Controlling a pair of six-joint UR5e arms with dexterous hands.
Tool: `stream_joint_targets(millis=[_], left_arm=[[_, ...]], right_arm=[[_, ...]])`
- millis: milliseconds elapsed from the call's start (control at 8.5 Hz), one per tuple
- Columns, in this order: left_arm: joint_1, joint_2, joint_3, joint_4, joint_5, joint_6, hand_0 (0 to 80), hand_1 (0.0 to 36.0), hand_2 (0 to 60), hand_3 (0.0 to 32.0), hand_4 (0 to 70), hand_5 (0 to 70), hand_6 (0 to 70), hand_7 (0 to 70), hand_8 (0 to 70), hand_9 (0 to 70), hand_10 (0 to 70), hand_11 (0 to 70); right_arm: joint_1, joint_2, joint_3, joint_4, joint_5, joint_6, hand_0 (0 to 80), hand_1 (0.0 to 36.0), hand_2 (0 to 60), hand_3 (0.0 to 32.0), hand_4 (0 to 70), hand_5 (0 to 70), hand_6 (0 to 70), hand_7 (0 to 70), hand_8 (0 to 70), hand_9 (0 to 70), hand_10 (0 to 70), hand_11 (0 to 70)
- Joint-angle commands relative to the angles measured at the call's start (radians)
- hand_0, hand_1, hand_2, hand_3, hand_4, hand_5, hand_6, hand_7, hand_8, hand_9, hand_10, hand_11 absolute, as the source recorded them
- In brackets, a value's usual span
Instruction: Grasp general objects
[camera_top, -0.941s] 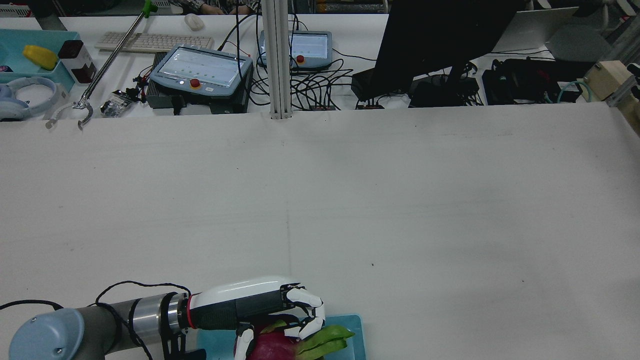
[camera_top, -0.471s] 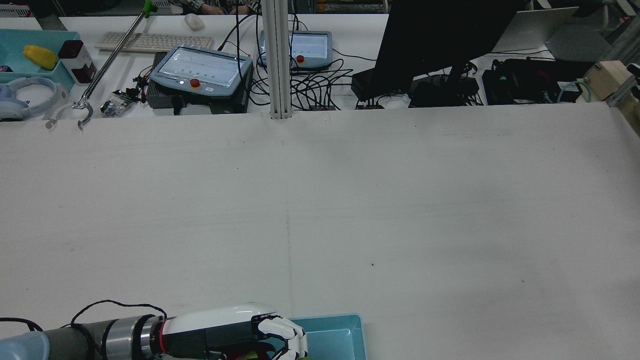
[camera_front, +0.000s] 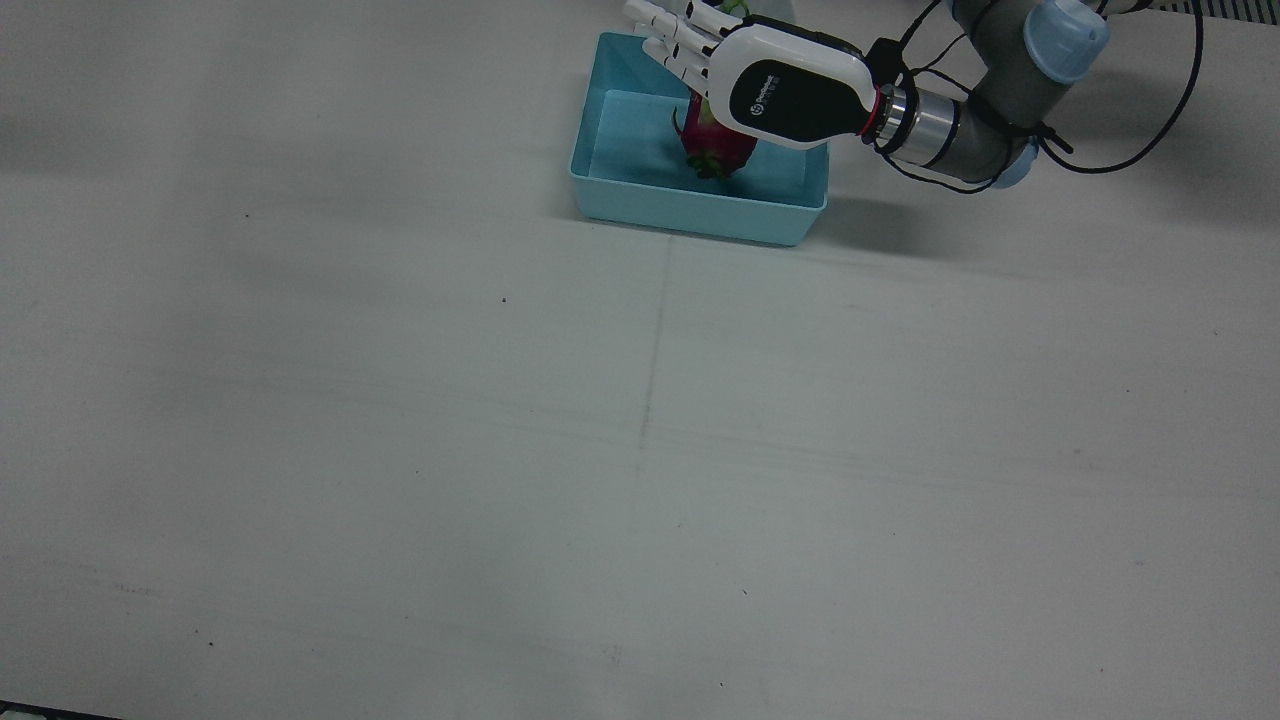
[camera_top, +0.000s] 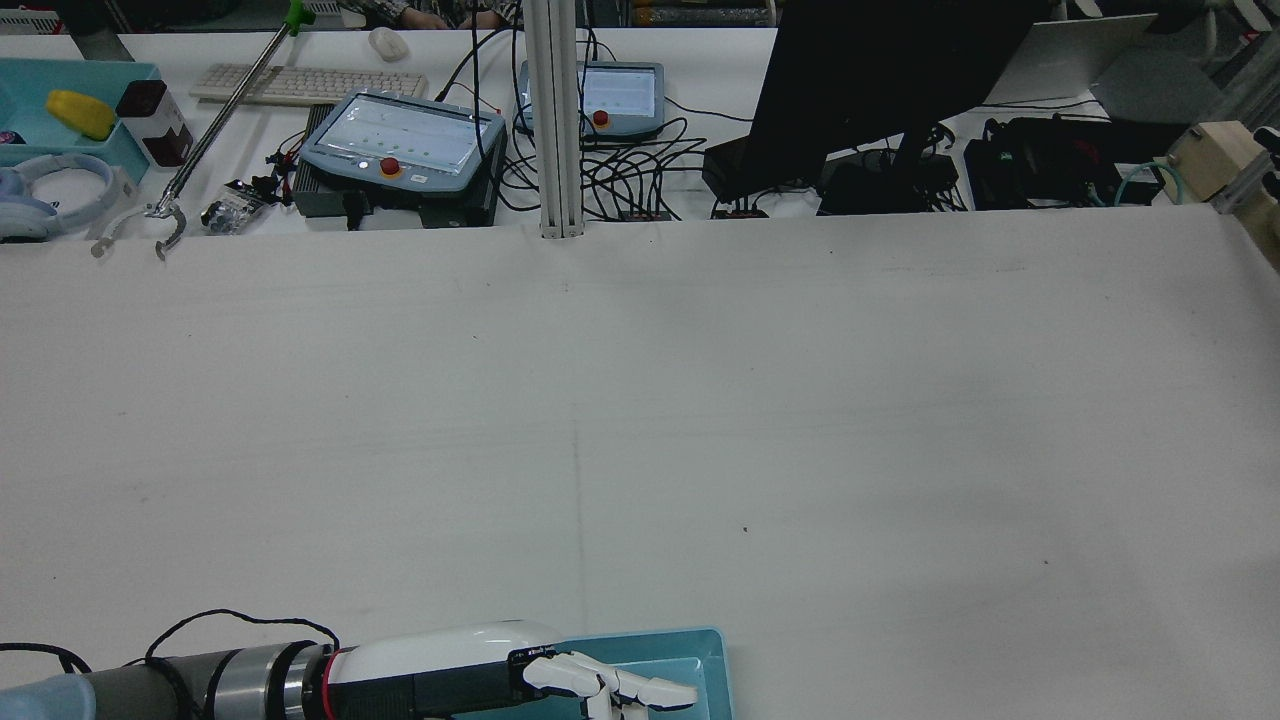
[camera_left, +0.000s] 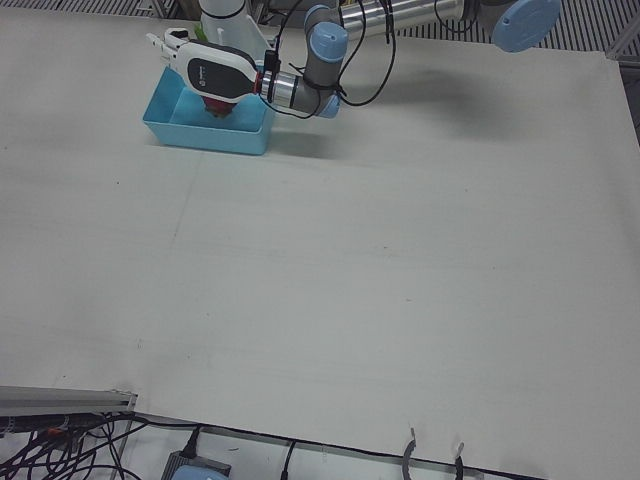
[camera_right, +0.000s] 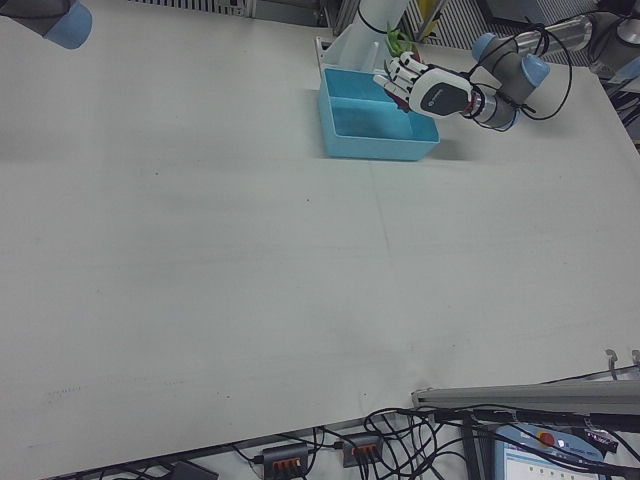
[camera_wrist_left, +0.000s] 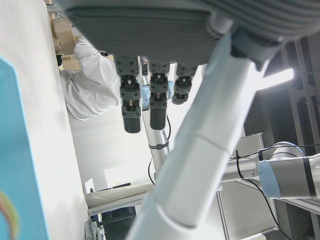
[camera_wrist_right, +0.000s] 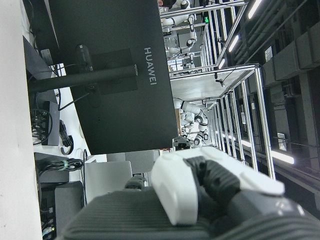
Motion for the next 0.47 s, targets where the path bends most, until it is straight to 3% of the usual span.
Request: stream_joint_targets(millis=[0, 235, 353], left_arm=[[-0.092, -0.012, -0.009, 0.052, -0.001, -0.002, 80.0, 36.0, 60.0, 0.0, 9.5, 70.0, 25.8, 32.0, 24.3, 21.9, 19.2, 32.4], [-0.277, -0.029, -0.008, 0.161, -0.006, -0.01, 80.0, 36.0, 60.0, 0.0, 6.0, 70.0, 22.7, 31.0, 24.1, 20.7, 19.6, 32.9], [-0.336, -0.033, 0.0, 0.187, -0.007, -0.011, 80.0, 36.0, 60.0, 0.0, 7.7, 70.0, 26.2, 39.8, 27.5, 26.2, 21.7, 35.8]], right_arm=[[0.0, 0.0, 0.0, 0.0, 0.0, 0.0, 0.0, 0.0, 0.0, 0.0, 0.0, 0.0, 0.0, 0.0, 0.0, 0.0, 0.0, 0.0], [0.0, 0.0, 0.0, 0.0, 0.0, 0.0, 0.0, 0.0, 0.0, 0.0, 0.0, 0.0, 0.0, 0.0, 0.0, 0.0, 0.0, 0.0], [0.0, 0.0, 0.0, 0.0, 0.0, 0.0, 0.0, 0.0, 0.0, 0.0, 0.0, 0.0, 0.0, 0.0, 0.0, 0.0, 0.0, 0.0]])
